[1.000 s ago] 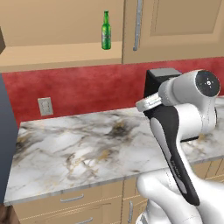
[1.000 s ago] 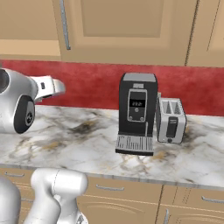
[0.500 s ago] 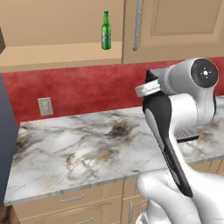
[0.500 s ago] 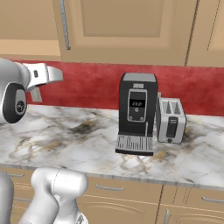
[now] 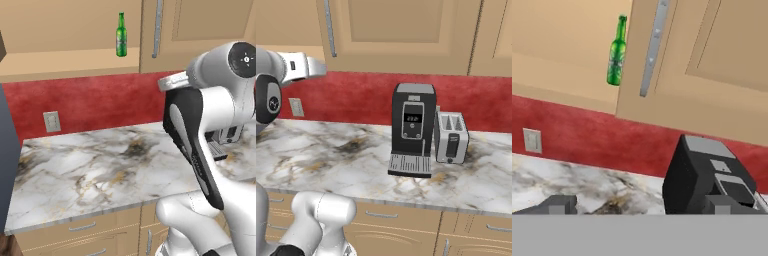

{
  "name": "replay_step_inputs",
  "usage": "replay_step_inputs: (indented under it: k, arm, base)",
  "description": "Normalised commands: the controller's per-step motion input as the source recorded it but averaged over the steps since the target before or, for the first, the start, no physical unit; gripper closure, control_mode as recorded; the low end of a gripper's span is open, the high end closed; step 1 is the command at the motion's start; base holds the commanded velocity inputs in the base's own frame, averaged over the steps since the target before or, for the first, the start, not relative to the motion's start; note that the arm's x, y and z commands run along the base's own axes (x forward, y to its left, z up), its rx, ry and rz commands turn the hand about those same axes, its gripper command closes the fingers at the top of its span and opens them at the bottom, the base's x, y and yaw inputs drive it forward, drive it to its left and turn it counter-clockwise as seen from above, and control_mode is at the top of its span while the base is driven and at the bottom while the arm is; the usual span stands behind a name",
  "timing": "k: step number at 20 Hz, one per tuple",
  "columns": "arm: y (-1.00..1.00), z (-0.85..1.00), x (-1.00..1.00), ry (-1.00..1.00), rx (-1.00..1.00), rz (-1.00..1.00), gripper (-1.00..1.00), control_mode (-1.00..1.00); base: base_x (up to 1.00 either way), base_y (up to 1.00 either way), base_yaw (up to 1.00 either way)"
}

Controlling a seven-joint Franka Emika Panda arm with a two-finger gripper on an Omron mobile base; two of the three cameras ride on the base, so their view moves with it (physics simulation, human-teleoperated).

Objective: Open the cabinet directly in front. Then move the beer and the cup to the dining counter with the jar on it.

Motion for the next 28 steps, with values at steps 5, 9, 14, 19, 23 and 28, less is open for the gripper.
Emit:
replay_step_inputs:
  k: [5, 9, 14, 19, 23, 28]
  arm:
    - [-0.11, 0.16, 0.0, -0.14, 0.06, 0.0, -1.0, -1.0]
    - [-0.08, 0.18, 0.03, -0.06, 0.07, 0.0, -1.0, -1.0]
    - [-0.04, 0.17, 0.12, -0.01, 0.09, 0.0, -1.0, -1.0]
    - [0.0, 0.29, 0.12, 0.0, 0.08, 0.0, -1.0, -1.0]
    - [0.0, 0.28, 0.11, 0.0, 0.02, 0.0, -1.0, -1.0]
    - [0.0, 0.1, 0.13, 0.0, 0.0, 0.0, -1.0, -1.0]
  base:
    - [0.0, 0.0, 0.0]
    - [0.0, 0.0, 0.0]
    - [0.0, 0.0, 0.0]
    - [0.0, 0.0, 0.0]
    - [0.0, 0.0, 0.0]
    - [0.0, 0.0, 0.0]
